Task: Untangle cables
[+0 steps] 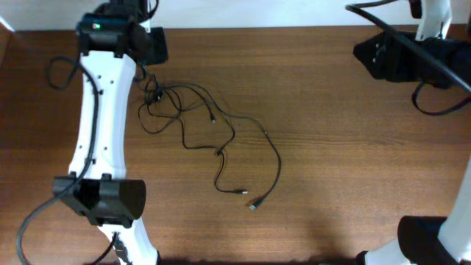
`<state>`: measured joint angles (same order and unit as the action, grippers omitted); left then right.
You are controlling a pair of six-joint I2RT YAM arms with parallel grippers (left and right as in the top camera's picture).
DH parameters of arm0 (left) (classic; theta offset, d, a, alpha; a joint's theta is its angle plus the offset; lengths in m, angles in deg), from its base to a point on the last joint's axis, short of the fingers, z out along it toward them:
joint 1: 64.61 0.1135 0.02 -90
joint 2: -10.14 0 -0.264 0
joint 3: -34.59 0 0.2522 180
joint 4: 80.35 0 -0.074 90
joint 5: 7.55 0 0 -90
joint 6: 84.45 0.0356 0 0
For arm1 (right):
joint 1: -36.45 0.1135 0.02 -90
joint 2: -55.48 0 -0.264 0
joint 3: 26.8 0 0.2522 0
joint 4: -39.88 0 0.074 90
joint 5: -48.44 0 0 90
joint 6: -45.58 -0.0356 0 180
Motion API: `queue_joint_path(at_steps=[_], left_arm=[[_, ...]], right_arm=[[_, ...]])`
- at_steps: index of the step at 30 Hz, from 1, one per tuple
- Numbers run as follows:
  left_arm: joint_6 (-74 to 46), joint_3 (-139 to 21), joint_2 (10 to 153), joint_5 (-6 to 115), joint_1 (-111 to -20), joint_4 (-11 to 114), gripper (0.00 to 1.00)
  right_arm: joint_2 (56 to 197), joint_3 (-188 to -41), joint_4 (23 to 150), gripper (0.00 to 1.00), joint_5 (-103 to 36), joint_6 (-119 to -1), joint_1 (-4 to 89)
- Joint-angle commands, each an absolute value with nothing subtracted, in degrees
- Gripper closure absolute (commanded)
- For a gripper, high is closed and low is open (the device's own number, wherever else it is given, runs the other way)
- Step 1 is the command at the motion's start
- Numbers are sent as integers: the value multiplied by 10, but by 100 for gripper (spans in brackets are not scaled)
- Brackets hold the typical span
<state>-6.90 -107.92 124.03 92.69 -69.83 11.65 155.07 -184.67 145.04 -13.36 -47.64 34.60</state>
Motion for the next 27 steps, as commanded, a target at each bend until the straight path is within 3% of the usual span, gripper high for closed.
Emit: queue_joint_path(at_steps=[1, 7, 14, 18, 22, 24, 27], left_arm=[[-125, -968, 1238, 979, -695, 190, 56], [-2, -848, 1257, 943, -658, 353, 53], [149, -848, 1341, 786, -632, 362, 52], [140, -848, 1379, 819, -633, 377, 64], [138, -848, 1384, 869, -633, 372, 70], [131, -866, 1375, 872, -636, 365, 60], [114, -924, 1348, 844, -644, 334, 55]], right_arm=[[1585, -1848, 1461, 43, -129, -476, 342], [1616, -1847, 1486, 43, -128, -431, 342], [1617, -1847, 1494, 43, -128, -431, 342], [1617, -1847, 1502, 43, -128, -431, 342], [1617, -1847, 1504, 43, -128, -431, 342], [1617, -1847, 1504, 43, -129, -431, 342], [1617, -1847, 1503, 43, -129, -431, 342]])
